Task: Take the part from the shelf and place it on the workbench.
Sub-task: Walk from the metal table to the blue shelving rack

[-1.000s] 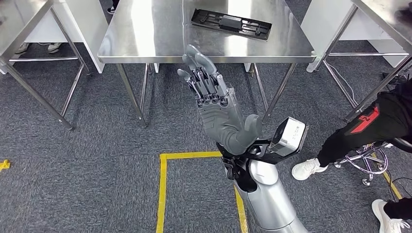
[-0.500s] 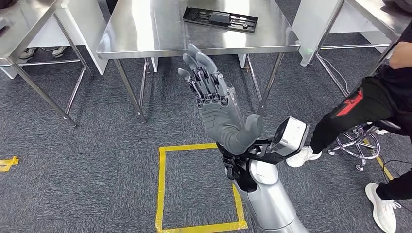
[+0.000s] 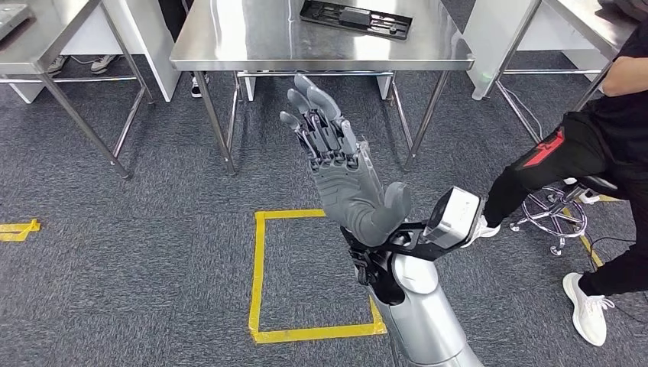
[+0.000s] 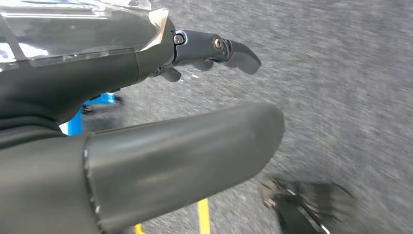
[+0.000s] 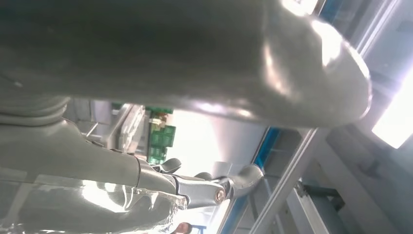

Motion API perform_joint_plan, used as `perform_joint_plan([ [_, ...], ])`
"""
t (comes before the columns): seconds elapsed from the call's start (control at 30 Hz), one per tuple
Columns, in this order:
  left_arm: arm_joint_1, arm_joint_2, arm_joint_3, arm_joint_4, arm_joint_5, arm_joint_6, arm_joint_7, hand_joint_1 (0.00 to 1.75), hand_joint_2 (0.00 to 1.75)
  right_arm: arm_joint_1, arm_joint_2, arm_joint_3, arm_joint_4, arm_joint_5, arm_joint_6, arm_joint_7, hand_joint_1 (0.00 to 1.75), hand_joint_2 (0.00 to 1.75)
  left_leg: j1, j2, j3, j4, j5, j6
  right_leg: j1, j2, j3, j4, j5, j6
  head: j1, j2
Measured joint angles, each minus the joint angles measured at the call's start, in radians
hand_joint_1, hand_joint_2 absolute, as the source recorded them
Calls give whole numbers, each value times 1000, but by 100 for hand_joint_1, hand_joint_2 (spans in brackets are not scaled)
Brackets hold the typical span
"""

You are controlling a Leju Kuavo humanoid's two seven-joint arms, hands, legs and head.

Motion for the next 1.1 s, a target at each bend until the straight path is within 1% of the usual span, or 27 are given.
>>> perform_joint_plan([
  [0.03, 0, 2, 0, 0, 0, 1, 0, 0, 0, 2, -1, 0, 0, 1, 2, 0, 0, 0, -1, 1, -18, 0, 14, 3, 0, 1, -14, 64, -45, -4, 2, 0],
  [0.07, 0, 3, 1, 0, 1, 1, 0, 0, 0, 4, -1, 0, 1, 1, 4, -1, 0, 0, -2, 2, -37, 1, 30, 3, 0, 2, -21, 126, -74, -2, 1, 0],
  [0.1, 0, 4, 1, 0, 3, 1, 0, 0, 0, 6, -2, 1, 2, 2, 7, -1, 0, 0, -3, 3, -55, 2, 45, 3, 0, 2, -17, 170, -81, 5, 1, 0],
  [0.13, 0, 4, 1, 0, 4, 1, 0, 0, 0, 7, -2, 1, 3, 3, 9, -1, 0, 0, -3, 3, -74, 3, 58, 2, -1, 2, -1, 184, -68, 15, 1, 0],
  [0.17, 0, 4, 2, 0, 6, 2, 0, 0, 0, 8, -1, 1, 4, 4, 12, -1, 0, 0, -3, 4, -92, 3, 72, -1, -1, 2, 33, 164, -44, 25, 1, 0],
  [0.2, 0, 5, 2, 0, 7, 3, 0, 0, 0, 8, 0, 1, 5, 5, 15, -1, 0, 0, -3, 5, -107, 4, 84, -4, 0, -2, 82, 112, -25, 31, 1, 0],
  [0.23, 1, 5, 2, 0, 7, 6, 0, 0, 0, 8, 2, 1, 6, 6, 20, -1, 0, 0, -5, 7, -118, 6, 94, -8, 3, -16, 145, 33, -25, 28, 2, 0],
  [0.27, 2, 5, 2, -1, 7, 10, 0, 0, 0, 7, 4, 1, 6, 6, 26, -1, 0, 0, -6, 9, -124, 7, 104, -13, 7, -29, 204, -51, -40, 20, 1, 0],
  [0.3, 4, 5, 2, -1, 7, 15, 0, 0, 0, 5, 7, 2, 7, 5, 33, -2, 0, 0, -7, 15, -126, 7, 113, -18, 11, -40, 246, -115, -60, 8, 0, 0],
  [0.33, 7, 6, 3, -1, 6, 19, 0, 0, 0, 4, 9, 3, 7, 3, 39, -3, 0, 0, -6, 21, -125, 5, 121, -24, 15, -44, 268, -154, -76, -3, 0, 0],
  [0.37, 9, 7, 3, -1, 6, 21, 0, 0, 0, 4, 10, 5, 8, 2, 43, -5, 0, 0, -4, 30, -123, 2, 129, -32, 17, -37, 270, -166, -77, -12, -1, 0],
  [0.4, 11, 10, 3, -1, 6, 24, 0, 0, 0, 5, 10, 6, 9, 1, 45, -6, 0, 0, 0, 34, -124, 2, 131, -38, 13, -30, 264, -165, -67, -20, -1, 0],
  [0.43, 12, 12, 3, -1, 7, 26, 0, 0, 0, 7, 10, 7, 10, 1, 47, -8, 0, 0, 3, 32, -128, 11, 117, -44, 10, -22, 257, -165, -57, -27, -1, 0],
  [0.47, 12, 13, 3, -1, 8, 30, 0, 0, 0, 8, 10, 7, 12, 1, 47, -9, 0, 0, 5, 26, -136, 37, 85, -50, 6, -15, 250, -166, -45, -35, -2, 0],
  [0.5, 13, 15, 4, -1, 9, 33, 0, 0, 0, 9, 10, 8, 14, 1, 48, -10, 0, 0, 7, 16, -150, 83, 37, -53, 3, -8, 241, -166, -34, -41, -3, 0],
  [0.53, 13, 16, 4, -1, 9, 35, 1, 0, 0, 10, 10, 8, 15, 1, 48, -11, 0, 0, 7, 8, -167, 144, -14, -57, 5, -1, 231, -165, -25, -45, -3, 0],
  [0.57, 13, 18, 6, -1, 9, 37, 1, 0, 0, 11, 10, 8, 16, 1, 48, -11, 0, 0, 8, 4, -182, 209, -51, -60, 6, 6, 222, -165, -16, -47, -4, 0],
  [0.6, 14, 20, 7, -1, 9, 38, 2, 0, 0, 14, 9, 8, 17, 0, 48, -11, 0, 0, 8, 2, -188, 256, -65, -62, 6, 14, 213, -163, -8, -46, -4, 0],
  [0.63, 14, 22, 9, -1, 9, 39, 3, 0, 0, 18, 8, 8, 17, 0, 48, -11, 0, 0, 8, 2, -179, 270, -59, -63, 6, 24, 204, -161, 0, -43, -4, 0],
  [0.67, 14, 23, 10, -1, 9, 39, 3, 0, 0, 21, 8, 8, 18, 0, 48, -11, 0, 0, 9, 0, -151, 246, -38, -63, 5, 33, 197, -157, 5, -40, -4, 0],
  [0.73, 14, 25, 11, -1, 9, 39, 4, 0, 0, 23, 7, 8, 18, 0, 48, -11, 0, 0, 12, -28, -61, 123, 1, -60, 4, 51, 178, -145, 11, -34, -4, 0],
  [0.8, 15, 27, 13, -1, 9, 39, 4, 0, 0, 23, 8, 8, 18, 0, 48, -12, 0, 0, 14, -61, -4, 33, 6, -55, 5, 66, 161, -133, 14, -28, -4, 0],
  [0.83, 15, 27, 14, -1, 9, 40, 6, 0, 0, 22, 8, 9, 18, 0, 48, -12, 0, 0, 13, -65, 2, 20, -1, -52, 6, 75, 153, -130, 17, -23, -3, 0],
  [0.9, 15, 27, 15, -1, 7, 42, 13, 0, 0, 23, 8, 9, 18, 0, 48, -13, 0, 0, 12, -45, -3, 9, 1, -41, 6, 86, 141, -124, 23, -11, -4, 0],
  [0.97, 13, 26, 16, -1, 6, 46, 21, 0, 0, 23, 5, 9, 18, 0, 47, -13, 0, 0, 15, -22, -8, 3, 9, -27, 6, 61, 111, -84, 4, -5, -1, 0],
  [1.03, 13, 26, 17, -1, 6, 53, 27, 0, 0, 23, 3, 11, 18, -1, 46, -13, 0, 0, 14, 1, -15, 1, 14, -17, 4, 27, 51, 33, -49, -6, 2, 0],
  [1.1, 14, 27, 18, -1, 6, 60, 35, 0, 0, 25, -1, 12, 19, -1, 45, -13, 0, 0, 13, 26, -22, 2, 18, -14, -2, 20, -7, 156, -91, -2, 3, 0],
])
